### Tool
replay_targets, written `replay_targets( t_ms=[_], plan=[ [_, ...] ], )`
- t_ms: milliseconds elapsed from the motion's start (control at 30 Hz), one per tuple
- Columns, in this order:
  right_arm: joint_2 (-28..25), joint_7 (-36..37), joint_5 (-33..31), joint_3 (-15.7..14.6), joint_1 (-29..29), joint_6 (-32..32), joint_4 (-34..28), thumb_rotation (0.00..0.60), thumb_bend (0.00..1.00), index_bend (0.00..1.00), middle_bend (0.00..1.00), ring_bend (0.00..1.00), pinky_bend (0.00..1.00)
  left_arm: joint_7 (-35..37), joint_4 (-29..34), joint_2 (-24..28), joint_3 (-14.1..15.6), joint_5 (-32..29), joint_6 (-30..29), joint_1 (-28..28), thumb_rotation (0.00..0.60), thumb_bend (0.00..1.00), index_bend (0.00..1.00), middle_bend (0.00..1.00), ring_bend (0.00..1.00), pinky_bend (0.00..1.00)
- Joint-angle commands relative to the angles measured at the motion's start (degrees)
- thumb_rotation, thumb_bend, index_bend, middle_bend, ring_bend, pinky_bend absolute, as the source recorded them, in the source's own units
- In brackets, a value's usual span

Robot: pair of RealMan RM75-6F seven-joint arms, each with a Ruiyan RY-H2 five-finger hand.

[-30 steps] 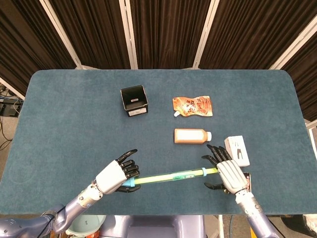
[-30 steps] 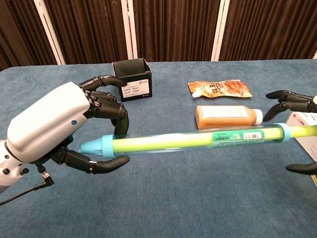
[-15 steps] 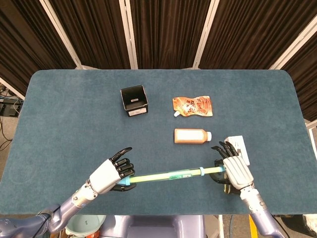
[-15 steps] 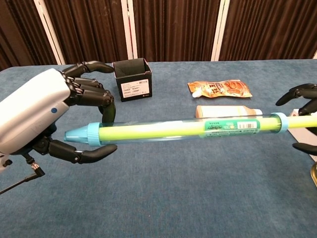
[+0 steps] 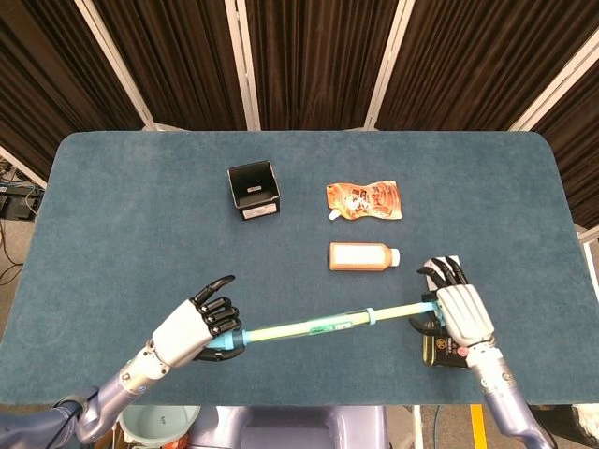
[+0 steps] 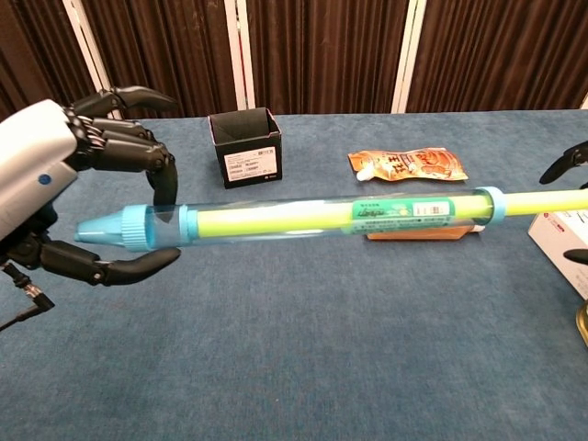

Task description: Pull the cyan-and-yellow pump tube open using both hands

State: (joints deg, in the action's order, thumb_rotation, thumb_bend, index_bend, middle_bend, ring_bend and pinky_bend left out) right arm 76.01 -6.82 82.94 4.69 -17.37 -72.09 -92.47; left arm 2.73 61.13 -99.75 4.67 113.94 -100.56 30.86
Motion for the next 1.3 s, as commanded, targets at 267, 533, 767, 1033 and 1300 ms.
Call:
replay_targets(
  t_ms=[267,533,767,1033,1300],
  plan=[
    [-0.4,-0.1,-4.1,2.7,-1.3,1.5,2.1,0.600,0.24,0.87,0.25,0.10,0.00,1.2,1.3,2.7,0.2,0.6,-1.7,-0.7,0.600,0.48,0.66,0.59,0.49,0.16],
    [-0.4,-1.3,-8.5,5.5,-2.7,2.7,3.9,0.600,0.23,0.87,0.25,0.10,0.00,2.7,1.9,4.9,0.0,0.6,-2.8,-1.2,0.600,0.48,0.66,0.59,0.49,0.16],
    [-0.2,-3.0,-11.5,8.0,-4.5,3.6,7.1,0.600,0.23,0.87,0.25,0.10,0.01,3.7,1.8,6.0,-0.2,0.6,-3.4,-1.6,0.600,0.48,0.66,0.59,0.49,0.16],
    [-0.8,-4.4,-14.4,10.3,-6.7,4.9,8.5,0.600,0.23,0.87,0.25,0.10,0.01,3.7,2.2,6.5,-0.2,1.4,-4.0,-1.8,0.600,0.48,0.66,0.59,0.49,0.16],
    [-0.7,-4.1,-18.4,12.5,-9.2,8.0,11.5,0.600,0.23,0.87,0.25,0.10,0.01,2.9,3.0,7.0,0.6,3.2,-5.2,-2.5,0.600,0.48,0.66,0.59,0.49,0.16]
  ],
)
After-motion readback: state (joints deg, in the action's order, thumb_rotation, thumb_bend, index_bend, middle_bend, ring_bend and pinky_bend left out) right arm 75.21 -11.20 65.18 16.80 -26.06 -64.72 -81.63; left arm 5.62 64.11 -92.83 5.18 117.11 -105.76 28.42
